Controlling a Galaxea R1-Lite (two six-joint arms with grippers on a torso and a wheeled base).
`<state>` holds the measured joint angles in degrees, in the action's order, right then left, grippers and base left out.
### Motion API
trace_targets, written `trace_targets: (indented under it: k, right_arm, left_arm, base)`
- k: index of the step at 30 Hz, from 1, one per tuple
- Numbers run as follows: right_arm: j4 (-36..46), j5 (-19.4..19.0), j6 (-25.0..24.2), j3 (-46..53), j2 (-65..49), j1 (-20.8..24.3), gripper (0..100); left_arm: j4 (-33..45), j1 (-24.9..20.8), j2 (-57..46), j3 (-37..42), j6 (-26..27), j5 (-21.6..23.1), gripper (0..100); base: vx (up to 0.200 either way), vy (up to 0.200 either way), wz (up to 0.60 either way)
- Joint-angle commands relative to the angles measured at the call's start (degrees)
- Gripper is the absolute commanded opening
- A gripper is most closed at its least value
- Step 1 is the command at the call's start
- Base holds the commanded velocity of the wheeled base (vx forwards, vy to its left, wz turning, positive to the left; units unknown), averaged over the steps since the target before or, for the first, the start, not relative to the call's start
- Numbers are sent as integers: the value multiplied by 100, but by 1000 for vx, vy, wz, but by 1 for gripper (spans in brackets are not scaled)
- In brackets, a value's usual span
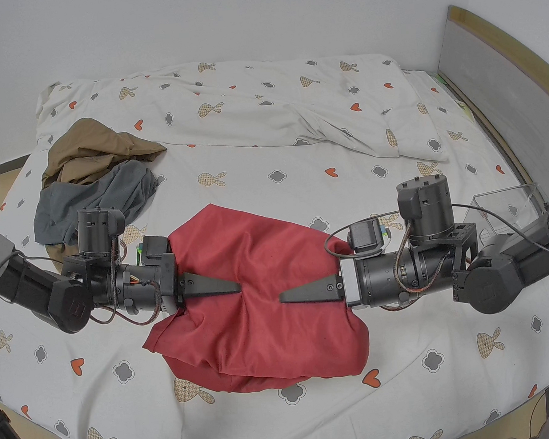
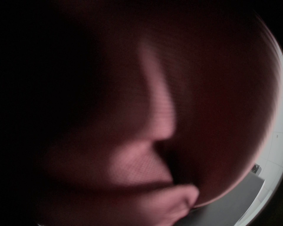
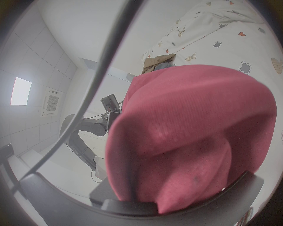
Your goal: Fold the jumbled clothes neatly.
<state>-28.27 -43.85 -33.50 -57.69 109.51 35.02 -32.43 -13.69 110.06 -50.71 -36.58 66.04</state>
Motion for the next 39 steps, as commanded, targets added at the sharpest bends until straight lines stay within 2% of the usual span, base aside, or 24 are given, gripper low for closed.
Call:
trace_targets:
  k: [1,4,17,32,39]
  right_arm:
    - [287,-1,1,-208,-167,13,0]
    - [331,-1,1,-208,-184,-4,0]
    - [348,-1,-7,-243,-360,-31,0]
    - [559,-1,1,-287,-342,-48,0]
    - [559,-1,-7,-287,-307,-48,0]
  left_arm:
    - [439,-37,-362,-255,2,-38,0]
    - [562,-46,-371,-281,37,-284,0]
    - [817,-99,-591,-299,108,-311,0]
    - [1063,-108,-380,-422,116,-486,0]
    - [1063,-108,-327,-422,125,-486,0]
  base:
    - [0,0,0]
    - [0,0,0]
    - [0,0,0]
    - [0,0,0]
    - [0,-200,0]
